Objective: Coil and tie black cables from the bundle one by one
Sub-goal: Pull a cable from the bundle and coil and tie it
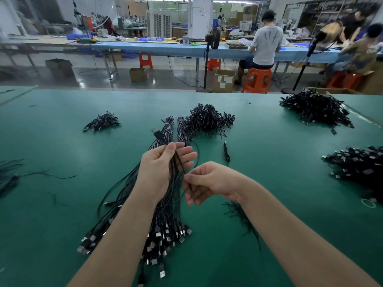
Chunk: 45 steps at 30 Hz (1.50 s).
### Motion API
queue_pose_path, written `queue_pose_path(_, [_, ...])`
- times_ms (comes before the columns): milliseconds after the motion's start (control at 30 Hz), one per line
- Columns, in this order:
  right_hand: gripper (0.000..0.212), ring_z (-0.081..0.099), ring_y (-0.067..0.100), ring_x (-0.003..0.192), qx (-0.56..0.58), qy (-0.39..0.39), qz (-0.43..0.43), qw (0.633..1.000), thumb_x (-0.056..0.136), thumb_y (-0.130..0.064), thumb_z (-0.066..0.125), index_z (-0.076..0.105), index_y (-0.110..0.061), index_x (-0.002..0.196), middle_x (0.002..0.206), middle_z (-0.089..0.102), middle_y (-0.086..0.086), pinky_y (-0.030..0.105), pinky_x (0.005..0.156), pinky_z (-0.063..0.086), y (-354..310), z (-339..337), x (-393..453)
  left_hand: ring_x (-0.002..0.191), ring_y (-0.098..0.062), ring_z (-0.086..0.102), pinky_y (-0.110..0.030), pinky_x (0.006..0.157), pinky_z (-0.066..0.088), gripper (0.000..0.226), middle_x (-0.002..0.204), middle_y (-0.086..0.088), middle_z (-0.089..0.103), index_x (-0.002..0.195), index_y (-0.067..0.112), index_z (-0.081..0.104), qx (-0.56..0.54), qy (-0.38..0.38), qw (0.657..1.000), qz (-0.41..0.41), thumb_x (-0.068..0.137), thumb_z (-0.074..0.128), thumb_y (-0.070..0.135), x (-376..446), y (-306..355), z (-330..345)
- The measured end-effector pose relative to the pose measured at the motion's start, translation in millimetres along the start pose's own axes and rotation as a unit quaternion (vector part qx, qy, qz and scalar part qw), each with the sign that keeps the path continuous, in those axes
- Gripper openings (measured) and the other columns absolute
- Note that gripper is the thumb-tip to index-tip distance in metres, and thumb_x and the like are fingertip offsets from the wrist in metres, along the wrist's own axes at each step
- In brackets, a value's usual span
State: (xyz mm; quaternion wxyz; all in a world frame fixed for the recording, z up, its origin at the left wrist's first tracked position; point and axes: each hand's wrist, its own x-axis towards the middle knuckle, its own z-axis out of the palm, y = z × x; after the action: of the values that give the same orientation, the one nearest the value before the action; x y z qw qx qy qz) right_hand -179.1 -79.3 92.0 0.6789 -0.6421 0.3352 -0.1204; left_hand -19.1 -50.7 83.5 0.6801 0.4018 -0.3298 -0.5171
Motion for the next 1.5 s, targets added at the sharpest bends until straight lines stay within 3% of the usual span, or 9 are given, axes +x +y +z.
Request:
queue_pose_path(233, [0.027, 0.073, 0.021, 0.076, 0.043, -0.006, -0.012, 0.999, 0.101, -0.026, 0.058, 0.071, -0.007, 0.086, 0.085, 0.075, 0.013, 0.028, 0.069, 0.06, 8, 4, 1, 0.086, -0.026, 0.076, -0.027, 0.063, 0.059, 0.029, 0.103, -0.018, 0.076, 0.108, -0.003, 0.065, -0.027, 0.014, 0.999, -0.026, 0.107, 0.043, 0.015, 1, -5, 4])
queue_pose_path(533, [0.031, 0.073, 0.026, 0.085, 0.177, -0.027, -0.038, 0.983, 0.085, -0.023, 0.073, 0.067, -0.007, 0.11, 0.096, 0.073, 0.017, 0.034, 0.075, 0.059, 22, 3, 5, 0.059, -0.017, 0.067, -0.025, 0.05, 0.054, 0.029, 0.089, -0.017, 0.075, 0.108, -0.008, 0.065, -0.075, -0.009, 0.996, -0.056, 0.105, 0.047, 0.014, -3, -6, 12])
queue_pose_path(667, [0.021, 0.071, 0.026, 0.092, 0.152, 0.042, -0.066, 0.985, 0.083, -0.013, 0.075, 0.073, -0.01, 0.104, 0.102, 0.073, 0.015, 0.033, 0.078, 0.06, 25, 1, 6, 0.059, -0.02, 0.062, -0.029, 0.053, 0.053, 0.03, 0.086, -0.016, 0.071, 0.11, -0.008, 0.065, -0.058, -0.047, 0.996, -0.057, 0.106, 0.047, 0.016, -1, -8, 7])
queue_pose_path(833, [0.016, 0.066, 0.012, 0.076, 0.102, 0.113, -0.108, 0.982, 0.088, 0.001, 0.07, 0.074, -0.011, 0.097, 0.083, 0.071, -0.001, 0.027, 0.082, 0.058, 26, -1, 7, 0.065, -0.025, 0.067, -0.032, 0.062, 0.058, 0.031, 0.085, -0.018, 0.07, 0.101, -0.002, 0.071, 0.003, -0.045, 0.999, -0.024, 0.106, 0.046, 0.016, 2, -12, 0])
queue_pose_path(1033, [0.01, 0.067, 0.015, 0.075, 0.055, 0.091, -0.092, 0.99, 0.088, 0.004, 0.069, 0.068, -0.006, 0.087, 0.081, 0.069, 0.004, 0.026, 0.076, 0.058, 28, 1, 6, 0.063, -0.024, 0.068, -0.03, 0.059, 0.057, 0.029, 0.075, -0.012, 0.069, 0.098, 0.0, 0.068, 0.081, -0.036, 0.996, -0.006, 0.107, 0.044, 0.013, -5, -17, 5])
queue_pose_path(1133, [0.009, 0.068, 0.019, 0.084, 0.035, 0.074, -0.072, 0.994, 0.087, 0.006, 0.07, 0.065, -0.001, 0.089, 0.081, 0.067, 0.002, 0.034, 0.084, 0.06, 29, -1, 7, 0.059, -0.022, 0.066, -0.03, 0.056, 0.056, 0.028, 0.071, -0.009, 0.066, 0.095, 0.001, 0.065, 0.111, -0.057, 0.992, 0.001, 0.107, 0.042, 0.01, -13, -19, 9])
queue_pose_path(1267, [0.027, 0.061, 0.008, 0.075, 0.029, 0.071, -0.089, 0.993, 0.084, 0.01, 0.071, 0.061, -0.014, 0.075, 0.066, 0.057, -0.01, 0.027, 0.084, 0.056, 28, -3, 7, 0.054, -0.021, 0.063, -0.03, 0.057, 0.057, 0.031, 0.067, -0.009, 0.064, 0.088, 0.008, 0.067, 0.128, -0.074, 0.989, 0.011, 0.107, 0.042, 0.011, -16, -20, 14])
queue_pose_path(1367, [0.022, 0.064, 0.012, 0.088, 0.07, 0.076, -0.117, 0.988, 0.084, 0.012, 0.07, 0.054, 0.012, 0.098, 0.078, 0.054, 0.008, 0.021, 0.086, 0.054, 33, -2, 8, 0.054, -0.02, 0.062, -0.032, 0.06, 0.058, 0.037, 0.067, -0.007, 0.064, 0.083, 0.016, 0.071, 0.128, -0.096, 0.987, 0.019, 0.106, 0.044, 0.013, -16, -19, 15])
queue_pose_path(1500, [0.026, 0.07, 0.013, 0.093, 0.046, 0.098, -0.144, 0.984, 0.085, 0.002, 0.073, 0.061, 0.007, 0.108, 0.09, 0.07, 0.002, 0.025, 0.088, 0.055, 33, 1, 7, 0.063, -0.023, 0.067, -0.038, 0.069, 0.061, 0.036, 0.071, -0.007, 0.065, 0.086, 0.018, 0.07, 0.156, -0.115, 0.981, 0.027, 0.107, 0.042, 0.013, -16, -18, 13])
